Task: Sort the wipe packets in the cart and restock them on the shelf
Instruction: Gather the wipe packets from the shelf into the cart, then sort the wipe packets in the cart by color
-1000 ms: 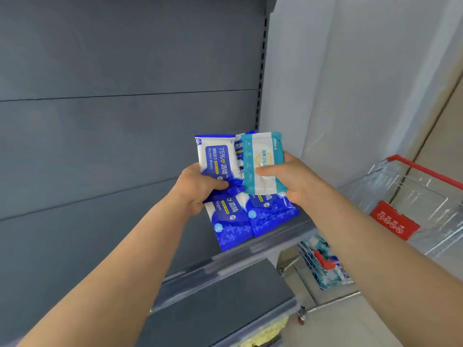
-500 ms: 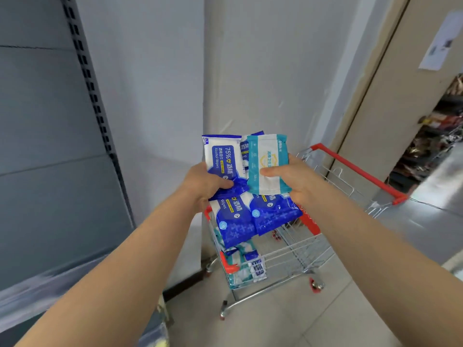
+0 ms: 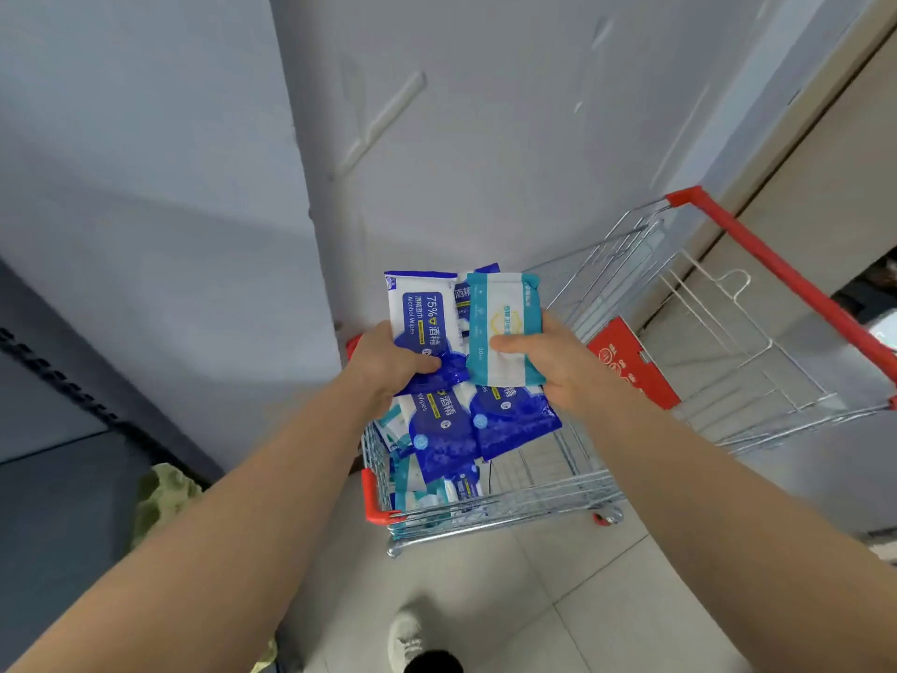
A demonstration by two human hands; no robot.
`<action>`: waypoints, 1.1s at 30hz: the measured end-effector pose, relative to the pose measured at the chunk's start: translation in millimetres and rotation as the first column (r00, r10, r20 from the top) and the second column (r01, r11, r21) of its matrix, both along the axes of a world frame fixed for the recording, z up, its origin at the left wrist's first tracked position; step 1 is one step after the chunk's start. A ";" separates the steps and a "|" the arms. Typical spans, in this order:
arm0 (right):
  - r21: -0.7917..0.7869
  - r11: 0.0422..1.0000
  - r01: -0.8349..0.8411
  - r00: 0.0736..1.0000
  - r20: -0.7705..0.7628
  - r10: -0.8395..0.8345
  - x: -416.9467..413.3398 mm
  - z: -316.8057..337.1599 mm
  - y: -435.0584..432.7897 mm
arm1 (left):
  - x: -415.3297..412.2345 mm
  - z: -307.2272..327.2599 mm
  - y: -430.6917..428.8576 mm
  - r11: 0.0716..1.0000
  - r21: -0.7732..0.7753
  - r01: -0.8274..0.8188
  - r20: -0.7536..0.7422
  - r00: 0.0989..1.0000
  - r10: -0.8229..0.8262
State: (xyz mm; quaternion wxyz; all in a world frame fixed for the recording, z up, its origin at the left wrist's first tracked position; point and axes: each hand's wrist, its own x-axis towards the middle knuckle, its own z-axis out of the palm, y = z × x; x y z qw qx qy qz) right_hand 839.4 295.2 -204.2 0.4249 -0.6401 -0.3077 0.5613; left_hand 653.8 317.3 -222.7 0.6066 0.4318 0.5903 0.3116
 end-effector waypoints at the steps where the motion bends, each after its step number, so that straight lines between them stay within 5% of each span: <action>1: -0.024 1.000 -0.014 1.000 -0.007 0.014 4.3 -17.5 12.1 | 3.7 -16.3 9.9 1.000 -0.015 -0.009 -0.019 1.000 0.009; 9: -0.179 0.977 -0.119 0.992 -0.062 0.109 19.9 -168.2 70.4 | 16.7 -148.4 50.3 0.989 -0.135 -0.055 -0.107 0.993 0.041; 18: -0.317 0.849 -0.423 0.906 -0.112 0.409 25.9 -320.6 78.3 | 19.0 -289.1 35.0 0.936 -0.317 -0.152 -0.295 0.954 0.055; 23: -0.470 0.624 -0.624 0.676 0.077 0.733 30.6 -362.6 64.7 | 28.2 -326.1 23.1 0.954 -0.289 -0.083 -0.537 0.839 -0.090; 27: -0.528 0.378 -0.760 0.290 0.245 0.925 39.8 -355.4 76.5 | 35.0 -328.5 21.5 0.972 -0.210 -0.106 -0.651 0.757 -0.059; 30: -0.518 0.432 -0.738 0.305 0.315 0.899 51.4 -348.2 86.3 | 32.0 -318.0 19.9 0.985 -0.137 -0.109 -0.697 0.717 -0.018; 33: -0.444 0.484 -0.754 0.267 0.465 0.844 59.3 -337.8 93.4 | 33.3 -300.0 15.4 0.998 -0.056 0.036 -0.820 0.568 -0.067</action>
